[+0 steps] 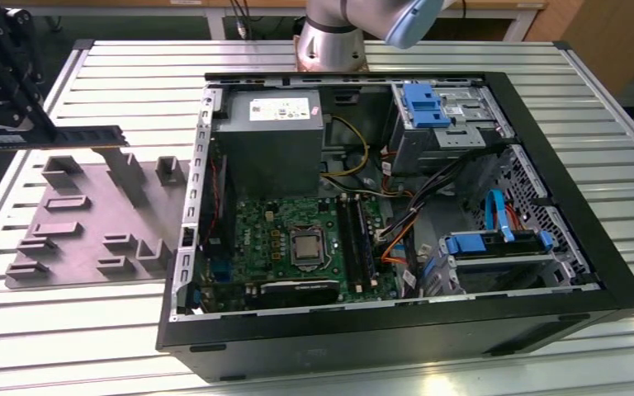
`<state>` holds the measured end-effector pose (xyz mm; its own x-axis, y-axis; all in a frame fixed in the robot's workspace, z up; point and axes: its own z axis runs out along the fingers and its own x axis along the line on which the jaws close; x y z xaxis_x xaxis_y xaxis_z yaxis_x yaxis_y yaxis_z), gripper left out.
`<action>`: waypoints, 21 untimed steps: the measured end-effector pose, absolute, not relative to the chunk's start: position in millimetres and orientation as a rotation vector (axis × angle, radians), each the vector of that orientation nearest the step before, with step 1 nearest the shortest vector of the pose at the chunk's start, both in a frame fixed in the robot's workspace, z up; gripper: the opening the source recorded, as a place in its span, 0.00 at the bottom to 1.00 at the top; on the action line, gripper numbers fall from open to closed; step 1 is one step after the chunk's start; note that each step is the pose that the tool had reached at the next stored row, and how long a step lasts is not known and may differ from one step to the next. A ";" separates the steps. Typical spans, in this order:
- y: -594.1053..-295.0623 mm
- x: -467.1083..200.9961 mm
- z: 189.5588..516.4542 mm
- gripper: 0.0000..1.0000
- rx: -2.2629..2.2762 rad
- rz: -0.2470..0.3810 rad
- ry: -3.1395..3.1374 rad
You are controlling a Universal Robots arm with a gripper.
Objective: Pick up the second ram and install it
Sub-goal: 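Pick up the second ram and move it above second insertion slot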
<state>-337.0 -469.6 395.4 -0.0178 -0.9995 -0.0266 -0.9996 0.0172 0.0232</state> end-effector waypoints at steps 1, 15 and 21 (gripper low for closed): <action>-469.6 -336.1 395.4 0.14 -2.200 0.055 2.238; -469.6 -326.9 395.3 0.14 -2.200 0.055 2.238; -469.6 -323.7 395.4 0.14 -2.200 0.055 2.238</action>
<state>-323.7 -469.6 395.4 -0.0178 -0.9995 -0.0266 -0.9996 0.0172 0.0232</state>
